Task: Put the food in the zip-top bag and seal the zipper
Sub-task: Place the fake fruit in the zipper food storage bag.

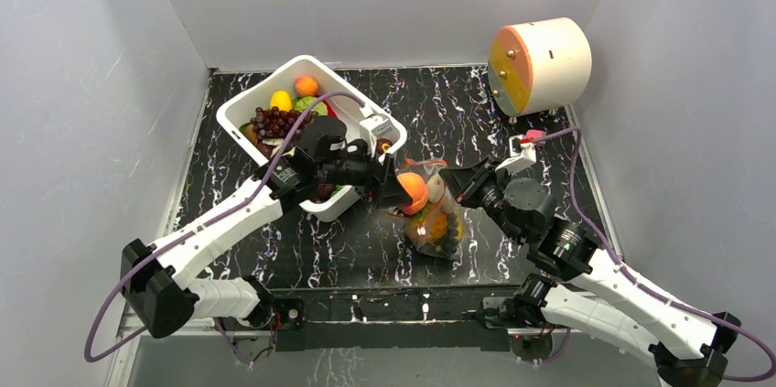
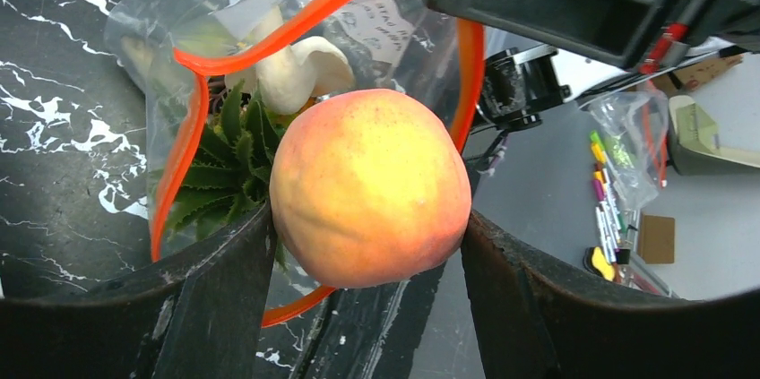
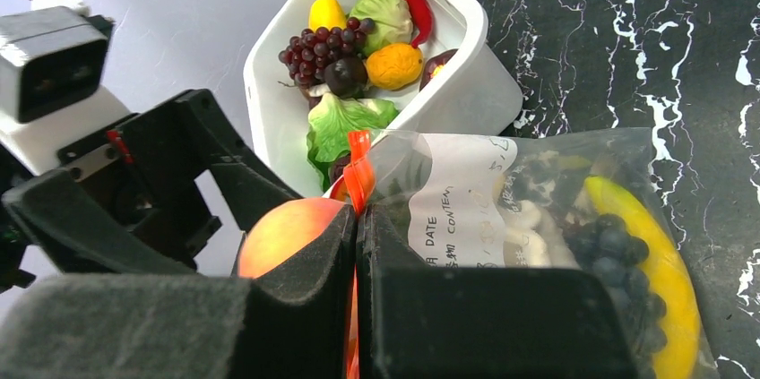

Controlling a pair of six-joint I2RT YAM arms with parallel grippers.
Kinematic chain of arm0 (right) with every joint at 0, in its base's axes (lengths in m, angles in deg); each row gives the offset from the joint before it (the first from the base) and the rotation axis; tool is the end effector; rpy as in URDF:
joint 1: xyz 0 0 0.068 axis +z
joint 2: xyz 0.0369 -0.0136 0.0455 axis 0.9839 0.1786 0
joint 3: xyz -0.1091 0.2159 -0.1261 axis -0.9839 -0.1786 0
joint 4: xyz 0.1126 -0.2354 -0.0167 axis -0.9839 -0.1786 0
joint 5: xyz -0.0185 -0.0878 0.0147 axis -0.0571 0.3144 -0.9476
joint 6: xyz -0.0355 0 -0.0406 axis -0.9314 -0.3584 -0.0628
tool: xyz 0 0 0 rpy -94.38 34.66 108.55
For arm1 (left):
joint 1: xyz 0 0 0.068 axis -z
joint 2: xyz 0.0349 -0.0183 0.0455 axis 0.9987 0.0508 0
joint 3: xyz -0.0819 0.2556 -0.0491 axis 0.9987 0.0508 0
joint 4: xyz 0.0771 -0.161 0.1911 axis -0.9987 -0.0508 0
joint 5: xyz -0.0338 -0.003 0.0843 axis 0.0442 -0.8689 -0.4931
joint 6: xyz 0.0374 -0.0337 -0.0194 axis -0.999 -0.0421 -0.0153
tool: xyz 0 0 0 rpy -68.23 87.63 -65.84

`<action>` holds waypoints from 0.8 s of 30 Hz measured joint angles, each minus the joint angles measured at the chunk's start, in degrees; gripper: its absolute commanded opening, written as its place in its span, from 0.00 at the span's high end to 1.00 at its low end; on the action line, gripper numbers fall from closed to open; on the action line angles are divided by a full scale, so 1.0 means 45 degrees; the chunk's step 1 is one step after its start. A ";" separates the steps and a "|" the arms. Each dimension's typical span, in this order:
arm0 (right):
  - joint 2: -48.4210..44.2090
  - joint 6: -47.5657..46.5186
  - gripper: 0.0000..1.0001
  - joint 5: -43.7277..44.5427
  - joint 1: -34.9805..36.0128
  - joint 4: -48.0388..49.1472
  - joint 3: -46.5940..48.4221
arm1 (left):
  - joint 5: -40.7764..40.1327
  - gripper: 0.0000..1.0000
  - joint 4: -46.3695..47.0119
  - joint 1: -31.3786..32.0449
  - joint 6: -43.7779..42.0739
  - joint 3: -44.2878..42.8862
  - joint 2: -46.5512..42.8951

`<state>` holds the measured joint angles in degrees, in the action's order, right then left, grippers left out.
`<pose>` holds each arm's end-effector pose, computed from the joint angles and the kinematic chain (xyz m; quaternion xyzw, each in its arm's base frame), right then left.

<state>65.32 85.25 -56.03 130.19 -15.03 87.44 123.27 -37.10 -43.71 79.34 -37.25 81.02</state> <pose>0.1078 0.1091 0.3295 0.1095 0.7618 0.3717 0.5191 0.1891 -0.2063 0.3500 0.3167 0.7374 -0.4956 0.3322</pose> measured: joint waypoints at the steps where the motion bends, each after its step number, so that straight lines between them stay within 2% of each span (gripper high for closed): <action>1: 0.0000 0.0019 1.00 -0.0024 0.0000 0.0000 0.0000 | -0.0189 0.60 0.0005 0.0078 -0.0083 0.0010 0.0141; 12: 0.0209 0.0228 1.00 -0.0573 -0.0005 0.0024 -0.0005 | -0.1433 0.57 0.0724 0.1035 -0.0559 0.0015 0.1438; 19: 0.0238 0.0306 1.00 -0.0685 -0.0005 0.0034 -0.0005 | -0.1841 0.44 0.0933 0.1404 -0.0695 0.0010 0.1622; 24: 0.0228 0.0306 1.00 -0.0685 -0.0005 0.0151 -0.0019 | -0.2108 0.31 0.0894 0.1671 -0.0724 -0.0117 0.1651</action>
<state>66.35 86.63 -59.11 130.17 -14.35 87.35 113.79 -33.07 -36.20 76.08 -37.78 88.45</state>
